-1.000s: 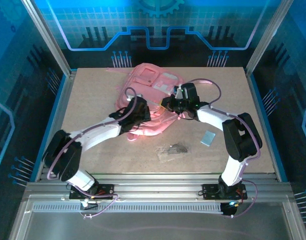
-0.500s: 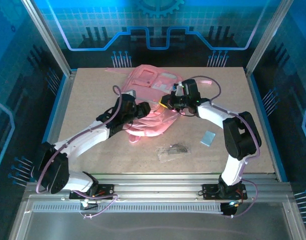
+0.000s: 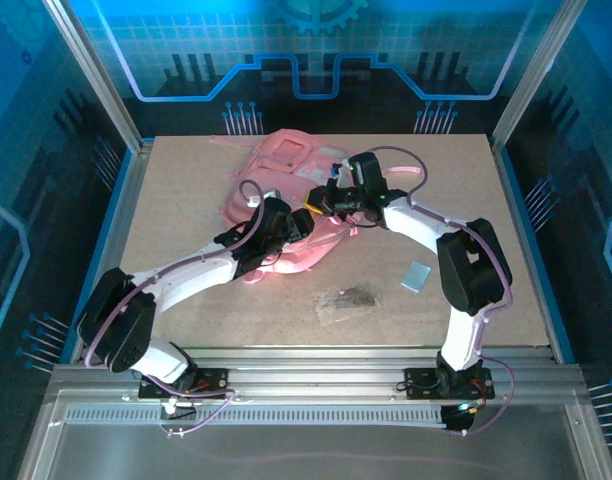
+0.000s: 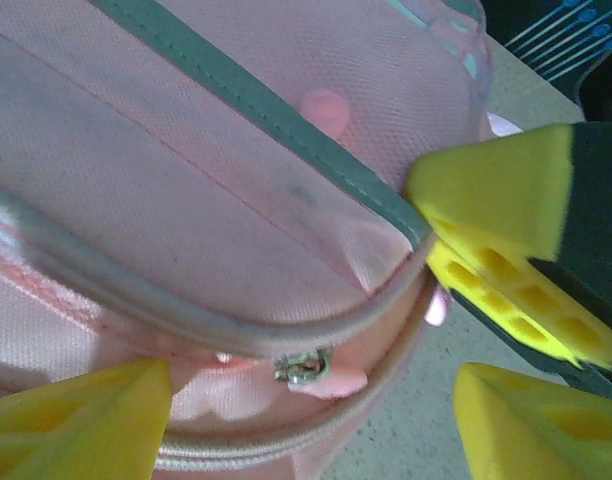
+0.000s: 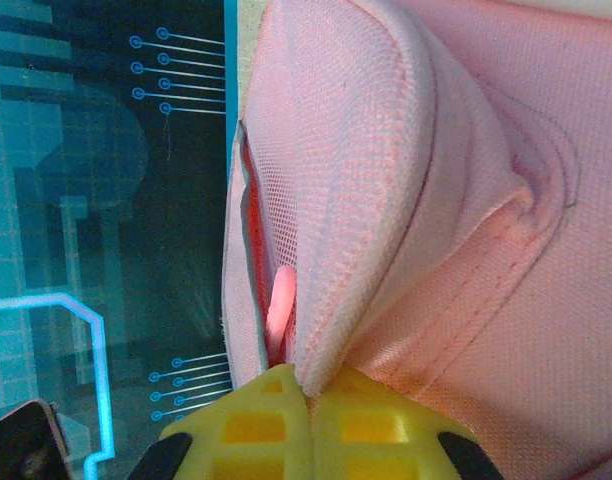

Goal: Pack the student bag
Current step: Unzip the student bag at the top-center of the table.

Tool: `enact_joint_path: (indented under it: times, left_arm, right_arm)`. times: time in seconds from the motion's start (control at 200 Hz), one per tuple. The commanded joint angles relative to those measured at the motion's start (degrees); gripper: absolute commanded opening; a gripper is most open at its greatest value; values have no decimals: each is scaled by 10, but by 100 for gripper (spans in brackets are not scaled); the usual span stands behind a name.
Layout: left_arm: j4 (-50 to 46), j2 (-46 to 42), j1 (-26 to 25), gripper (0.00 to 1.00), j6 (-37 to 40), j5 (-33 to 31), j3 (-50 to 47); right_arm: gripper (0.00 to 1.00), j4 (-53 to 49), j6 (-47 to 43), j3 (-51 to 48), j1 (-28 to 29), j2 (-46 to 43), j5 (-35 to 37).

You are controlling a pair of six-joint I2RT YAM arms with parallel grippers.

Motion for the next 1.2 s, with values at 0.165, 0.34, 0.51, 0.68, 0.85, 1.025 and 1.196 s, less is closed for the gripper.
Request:
enact_joint_path:
  times: [0.165, 0.34, 0.51, 0.68, 0.85, 1.025, 1.196]
  left_arm:
    - [7, 63, 0, 59, 9, -97, 15]
    - [7, 53, 6, 24, 31, -95, 10]
    - [-13, 0, 26, 0, 95, -48, -4]
    - [-86, -55, 88, 0, 236, 64, -11]
    - [-174, -81, 156, 0, 299, 51, -17]
    - [-151, -64, 184, 0, 284, 64, -19]
    - [-118, -42, 180, 0, 282, 142, -14]
  right_arm:
    - [0, 88, 26, 1, 23, -25, -52]
    - [0, 61, 1, 0, 19, -29, -42]
    - [0, 48, -26, -10, 0, -25, -28]
    - [0, 21, -60, -11, -25, -15, -23]
    - [0, 0, -87, -4, -48, -13, -31]
    - [0, -15, -95, 4, -57, -20, -42]
    - [0, -6, -84, -1, -53, -26, -54]
